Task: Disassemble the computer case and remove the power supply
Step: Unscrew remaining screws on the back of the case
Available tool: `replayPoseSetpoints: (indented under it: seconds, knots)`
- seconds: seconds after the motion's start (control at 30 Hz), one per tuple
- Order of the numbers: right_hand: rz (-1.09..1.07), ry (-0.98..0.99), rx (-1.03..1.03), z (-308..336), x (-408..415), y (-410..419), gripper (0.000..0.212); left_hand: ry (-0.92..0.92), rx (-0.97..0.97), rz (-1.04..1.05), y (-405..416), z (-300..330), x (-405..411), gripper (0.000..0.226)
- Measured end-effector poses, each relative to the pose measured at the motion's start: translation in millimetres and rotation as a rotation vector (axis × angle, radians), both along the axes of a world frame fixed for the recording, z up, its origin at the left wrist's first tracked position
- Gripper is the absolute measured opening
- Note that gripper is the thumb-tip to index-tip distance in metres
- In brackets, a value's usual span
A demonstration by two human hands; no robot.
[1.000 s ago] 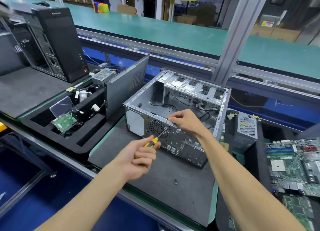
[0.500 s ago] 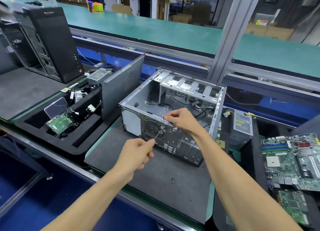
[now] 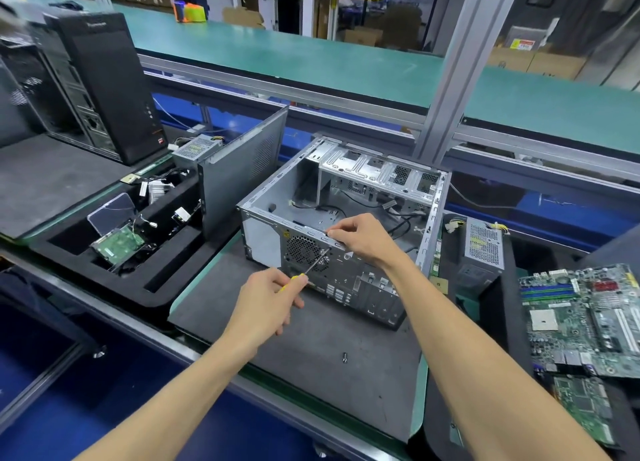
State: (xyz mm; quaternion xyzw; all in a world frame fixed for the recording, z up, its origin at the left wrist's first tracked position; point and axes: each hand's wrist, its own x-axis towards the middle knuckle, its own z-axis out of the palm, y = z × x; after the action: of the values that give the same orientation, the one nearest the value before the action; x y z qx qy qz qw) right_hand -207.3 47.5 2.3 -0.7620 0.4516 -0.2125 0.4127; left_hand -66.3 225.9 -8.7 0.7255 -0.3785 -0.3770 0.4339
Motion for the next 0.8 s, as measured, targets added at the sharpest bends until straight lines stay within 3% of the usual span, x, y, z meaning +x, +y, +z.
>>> replayPoseSetpoints:
  seconds: [0.03,0.13,0.17,0.2,0.3,0.37,0.53,0.67,0.8]
  knots:
    - [0.004,0.001,-0.003,0,0,0,0.014,0.161,0.071,-0.013,-2,1,1,0.037]
    - [0.012,0.001,-0.012,-1,0,-1,0.012,0.901,0.231,-0.025,-6,6,4,0.037]
    - [0.011,0.001,-0.016,-1,0,-1,0.012,0.969,0.239,-0.031,-6,6,4,0.036]
    - [0.01,-0.001,-0.019,-1,0,-2,0.012,0.918,0.238,-0.038,-7,5,3,0.036]
    - [0.01,0.004,-0.031,-2,0,-2,0.012,0.464,0.159,-0.028,-6,1,-2,0.032]
    - [0.014,0.005,-0.03,-2,0,-2,0.012,0.339,0.117,-0.01,-9,-1,-3,0.029]
    - [0.009,0.001,-0.016,-1,0,-2,0.012,0.541,0.243,-0.101,-10,5,-1,0.05]
    - [0.005,0.01,-0.022,-2,-1,-2,0.013,0.424,0.176,-0.049,-14,1,-7,0.032]
    - [0.0,0.004,-0.023,-2,-2,-2,0.015,0.46,0.153,-0.031,-18,-2,-4,0.024]
